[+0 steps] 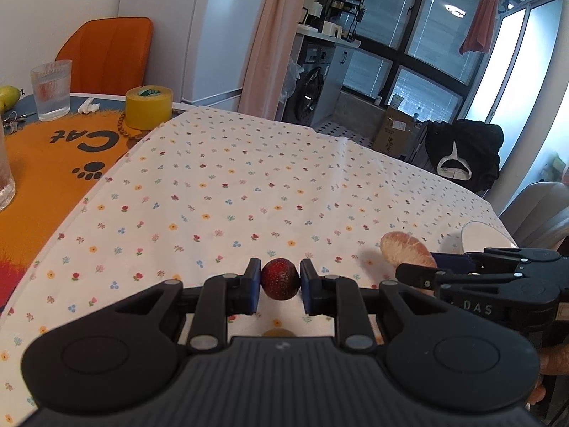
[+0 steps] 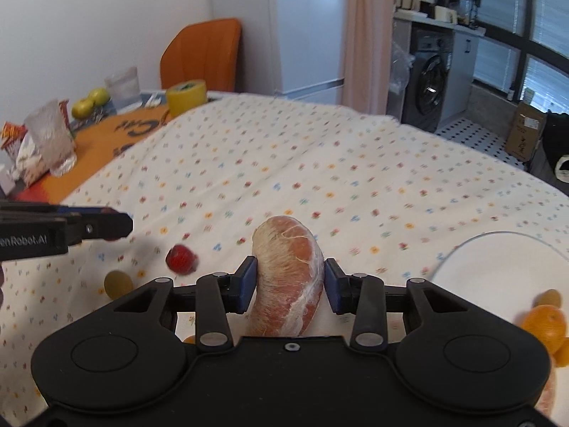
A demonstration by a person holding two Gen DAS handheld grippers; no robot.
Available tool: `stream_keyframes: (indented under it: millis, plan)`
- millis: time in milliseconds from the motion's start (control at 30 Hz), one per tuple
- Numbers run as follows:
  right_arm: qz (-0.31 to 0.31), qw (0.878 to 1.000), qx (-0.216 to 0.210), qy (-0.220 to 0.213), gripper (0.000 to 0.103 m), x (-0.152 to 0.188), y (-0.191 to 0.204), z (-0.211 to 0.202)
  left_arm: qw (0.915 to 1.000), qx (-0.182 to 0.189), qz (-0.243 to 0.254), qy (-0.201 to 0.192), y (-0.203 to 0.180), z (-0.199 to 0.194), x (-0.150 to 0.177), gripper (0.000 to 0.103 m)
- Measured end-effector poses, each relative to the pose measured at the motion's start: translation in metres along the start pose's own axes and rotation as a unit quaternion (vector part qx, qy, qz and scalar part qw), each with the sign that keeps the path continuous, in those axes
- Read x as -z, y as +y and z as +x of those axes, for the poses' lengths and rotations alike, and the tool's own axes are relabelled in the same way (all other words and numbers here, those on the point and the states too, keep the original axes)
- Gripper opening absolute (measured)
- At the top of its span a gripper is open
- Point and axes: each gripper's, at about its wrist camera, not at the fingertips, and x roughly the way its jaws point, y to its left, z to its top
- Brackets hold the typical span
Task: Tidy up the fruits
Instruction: 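Grasp the second pomelo segment with the right tool while the left tool grasps a red plum, then carry the pomelo segment and red plum onto the white plate and open both tools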
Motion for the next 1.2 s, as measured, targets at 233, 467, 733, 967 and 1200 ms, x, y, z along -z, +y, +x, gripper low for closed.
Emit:
stream_keyframes:
  millis: [233,467,733,967,1200]
  plan:
    - [0.024,0.999,0.018,-0.026,0.038,-0.001,-0.02,-0.022,0.9997,0.018,0.012,-0.008,-0.017,0.002,-0.006,0.021]
    - [0.044,0.997,0.044,-0.044,0.038,0.005,-0.041,-0.042,0.9986,0.041,0.029,-0.013,-0.041,0.004,-0.009,0.021]
    - [0.069,0.994,0.073,-0.05,0.038,0.013,-0.07,-0.053,0.9967,0.065,0.046,-0.013,-0.067,0.012,-0.012,0.021]
    - [0.087,0.991,0.093,-0.05,0.038,0.021,-0.09,-0.057,0.9946,0.084,0.061,-0.013,-0.092,0.021,-0.014,0.021]
    - [0.107,0.987,0.106,-0.053,0.038,0.027,-0.108,-0.057,0.9923,0.097,0.077,-0.007,-0.116,0.03,-0.014,0.021]
